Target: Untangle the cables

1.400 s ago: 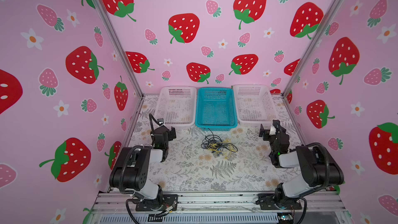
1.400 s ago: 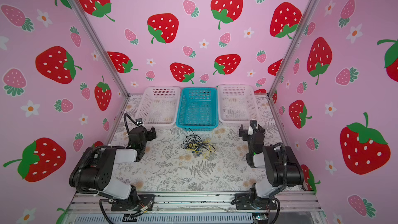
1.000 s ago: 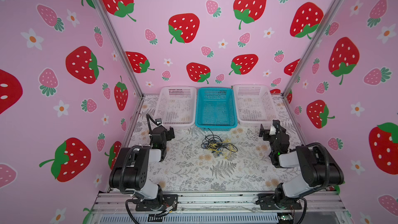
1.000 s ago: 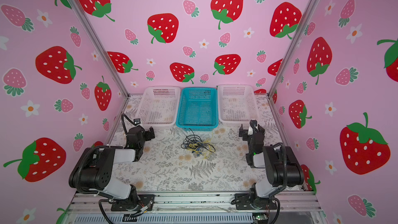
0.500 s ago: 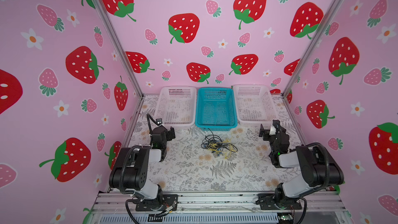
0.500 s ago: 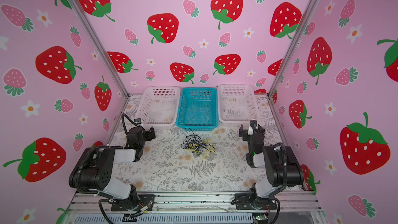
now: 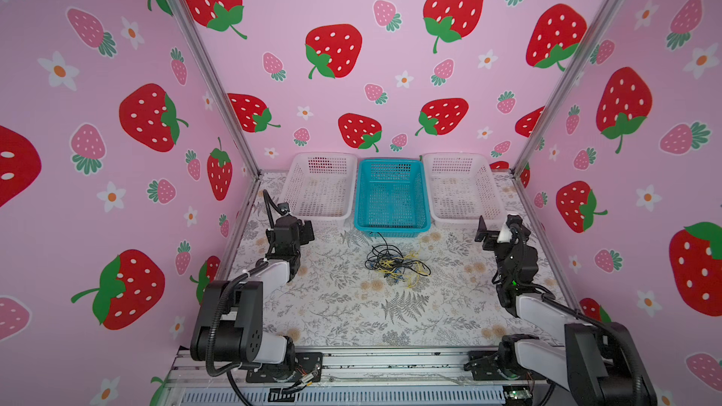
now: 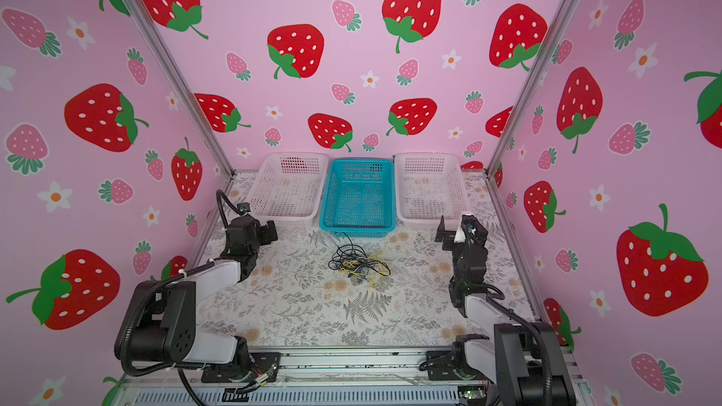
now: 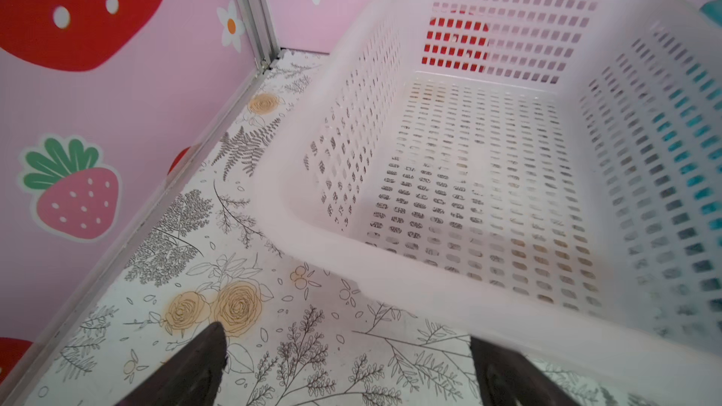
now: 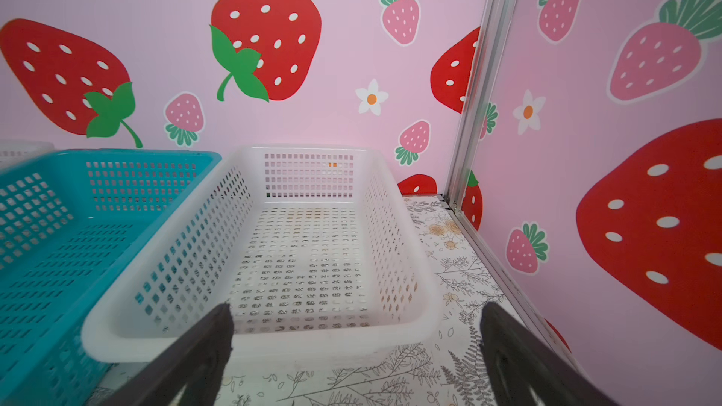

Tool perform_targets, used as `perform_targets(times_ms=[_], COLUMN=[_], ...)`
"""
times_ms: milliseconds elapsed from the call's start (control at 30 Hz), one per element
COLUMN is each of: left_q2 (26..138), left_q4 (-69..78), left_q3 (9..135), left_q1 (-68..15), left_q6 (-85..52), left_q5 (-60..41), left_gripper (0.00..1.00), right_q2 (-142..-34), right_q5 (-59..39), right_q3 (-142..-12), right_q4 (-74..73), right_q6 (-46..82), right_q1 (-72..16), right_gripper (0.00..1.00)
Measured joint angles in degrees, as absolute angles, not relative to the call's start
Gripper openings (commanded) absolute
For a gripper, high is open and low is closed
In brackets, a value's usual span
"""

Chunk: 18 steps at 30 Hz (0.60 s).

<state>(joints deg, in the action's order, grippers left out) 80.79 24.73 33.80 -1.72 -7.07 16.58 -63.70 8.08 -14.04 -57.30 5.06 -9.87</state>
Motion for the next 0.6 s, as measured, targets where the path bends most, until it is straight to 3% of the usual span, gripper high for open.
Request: perform_targets(times_ms=[333, 467, 600], left_q2=[65.0, 62.1, 60.8], left_q4=[12.2, 2.2, -4.7], left_q3=[34.1, 37.2, 40.0], left_q1=[-4.8, -4.6, -3.6], left_q6=[-21.2, -32.9, -41.9], left_q5=[16.0, 13.9, 7.4], left_gripper=[0.99, 0.99, 0.99], right_q2=[-53.1, -53.3, -54.1], right_q5=[-1.0, -8.7, -11.4], right_q3=[-14.4, -18.3, -27.3], right_q4=[-46.5, -39.4, -30.3], right_q6=[34.7, 36.4, 31.6], right_q1=[-11.1, -13.0, -23.1], right_gripper=[0.99, 0.99, 0.98])
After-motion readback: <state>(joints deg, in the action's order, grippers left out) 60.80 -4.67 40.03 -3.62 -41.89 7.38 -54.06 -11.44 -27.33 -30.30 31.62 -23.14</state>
